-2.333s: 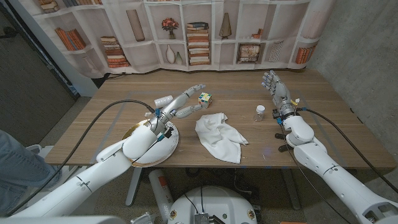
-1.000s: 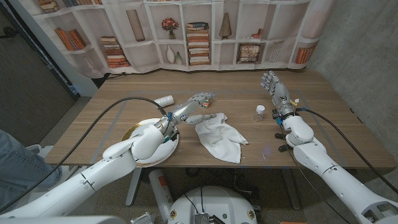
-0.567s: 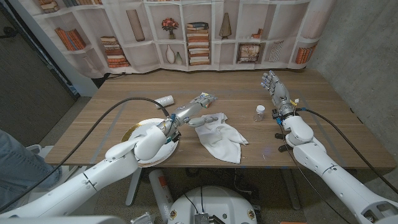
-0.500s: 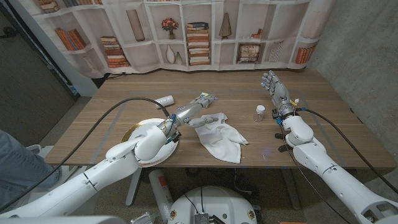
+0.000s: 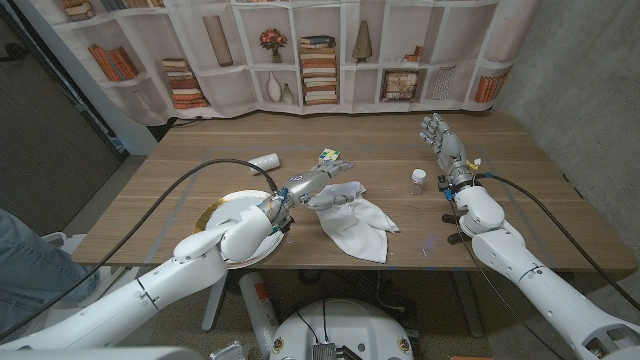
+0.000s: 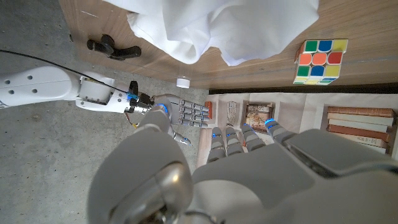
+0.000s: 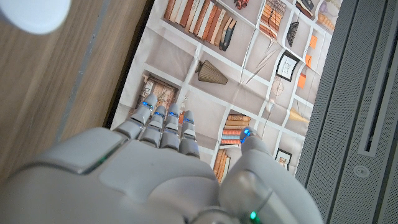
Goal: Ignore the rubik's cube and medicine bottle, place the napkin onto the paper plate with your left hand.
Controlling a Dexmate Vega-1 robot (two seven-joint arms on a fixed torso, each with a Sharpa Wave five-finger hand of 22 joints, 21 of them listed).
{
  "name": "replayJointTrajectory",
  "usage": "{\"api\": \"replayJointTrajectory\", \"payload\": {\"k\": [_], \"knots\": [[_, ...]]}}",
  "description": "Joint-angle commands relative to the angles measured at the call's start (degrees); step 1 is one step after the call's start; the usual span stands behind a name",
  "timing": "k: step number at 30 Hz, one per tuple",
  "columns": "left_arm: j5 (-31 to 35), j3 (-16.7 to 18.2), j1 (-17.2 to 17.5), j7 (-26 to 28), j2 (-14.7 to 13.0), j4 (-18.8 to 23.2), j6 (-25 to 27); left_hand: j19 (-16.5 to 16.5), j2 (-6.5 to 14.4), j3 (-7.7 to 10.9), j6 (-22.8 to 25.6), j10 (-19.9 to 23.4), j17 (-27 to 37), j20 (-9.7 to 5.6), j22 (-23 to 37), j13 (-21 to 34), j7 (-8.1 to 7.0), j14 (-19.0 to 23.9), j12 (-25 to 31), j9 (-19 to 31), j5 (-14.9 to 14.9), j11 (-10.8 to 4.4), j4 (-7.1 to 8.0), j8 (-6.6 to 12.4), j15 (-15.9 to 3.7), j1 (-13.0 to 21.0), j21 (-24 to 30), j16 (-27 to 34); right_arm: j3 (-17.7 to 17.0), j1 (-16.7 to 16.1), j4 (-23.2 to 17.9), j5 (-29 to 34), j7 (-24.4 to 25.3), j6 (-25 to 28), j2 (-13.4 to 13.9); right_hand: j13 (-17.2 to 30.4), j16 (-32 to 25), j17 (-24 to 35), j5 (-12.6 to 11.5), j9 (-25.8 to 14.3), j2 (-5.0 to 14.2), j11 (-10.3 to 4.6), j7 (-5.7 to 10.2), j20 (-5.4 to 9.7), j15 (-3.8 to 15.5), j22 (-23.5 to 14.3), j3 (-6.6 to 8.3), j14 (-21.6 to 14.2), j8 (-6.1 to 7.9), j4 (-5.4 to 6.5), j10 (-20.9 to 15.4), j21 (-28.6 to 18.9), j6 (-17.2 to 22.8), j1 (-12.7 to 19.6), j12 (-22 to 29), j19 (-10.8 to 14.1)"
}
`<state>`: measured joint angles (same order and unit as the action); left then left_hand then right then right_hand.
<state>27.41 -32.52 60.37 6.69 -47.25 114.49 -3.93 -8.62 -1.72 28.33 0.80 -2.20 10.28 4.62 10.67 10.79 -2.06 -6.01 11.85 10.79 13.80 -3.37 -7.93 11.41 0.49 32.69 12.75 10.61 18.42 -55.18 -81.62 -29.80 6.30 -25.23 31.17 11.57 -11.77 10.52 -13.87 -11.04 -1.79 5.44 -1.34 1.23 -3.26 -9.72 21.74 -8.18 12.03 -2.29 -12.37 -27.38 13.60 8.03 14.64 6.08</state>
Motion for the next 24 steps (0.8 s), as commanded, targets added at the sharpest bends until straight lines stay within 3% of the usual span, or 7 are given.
{"api": "replayJointTrajectory", "payload": {"k": [1, 24], "knots": [[0.9, -1.1, -0.1, -0.9, -0.2, 0.4, 1.8, 0.0, 0.0, -0.11, -0.6, -0.5, 0.2, 0.40, 0.2, 0.3, -0.20, 0.0, -0.1, 0.3, 0.3, -0.29, -0.24, -0.18, 0.48, 0.7, 0.3, 0.2, 0.1, 0.1, 0.4, -0.2, -0.3, 0.2, -0.2, 0.1, 0.0, 0.2, 0.0, -0.3, 0.27, -0.04, 0.07, -0.14, 0.22, -0.3, 0.17, 0.3, -0.13, -0.40, 0.1, 0.1, -0.3, 0.5, 0.1, -0.1], [4.0, -3.4, -0.7, -2.5, -0.3, 0.7, 5.7, -1.0, -0.5, -0.33, -0.6, -0.7, 0.2, 0.86, 0.2, 0.4, -0.23, 0.1, -0.1, 0.3, 0.6, -0.42, -0.40, -0.04, 0.60, 1.4, -0.2, 0.3, 0.4, 0.1, 0.8, -0.2, 0.2, 0.2, -0.8, 0.1, 0.0, 0.2, 0.0, -0.3, 0.27, -0.04, 0.07, -0.14, 0.22, -0.3, 0.17, 0.3, -0.13, -0.40, 0.1, 0.1, -0.3, 0.5, 0.1, -0.1]]}}
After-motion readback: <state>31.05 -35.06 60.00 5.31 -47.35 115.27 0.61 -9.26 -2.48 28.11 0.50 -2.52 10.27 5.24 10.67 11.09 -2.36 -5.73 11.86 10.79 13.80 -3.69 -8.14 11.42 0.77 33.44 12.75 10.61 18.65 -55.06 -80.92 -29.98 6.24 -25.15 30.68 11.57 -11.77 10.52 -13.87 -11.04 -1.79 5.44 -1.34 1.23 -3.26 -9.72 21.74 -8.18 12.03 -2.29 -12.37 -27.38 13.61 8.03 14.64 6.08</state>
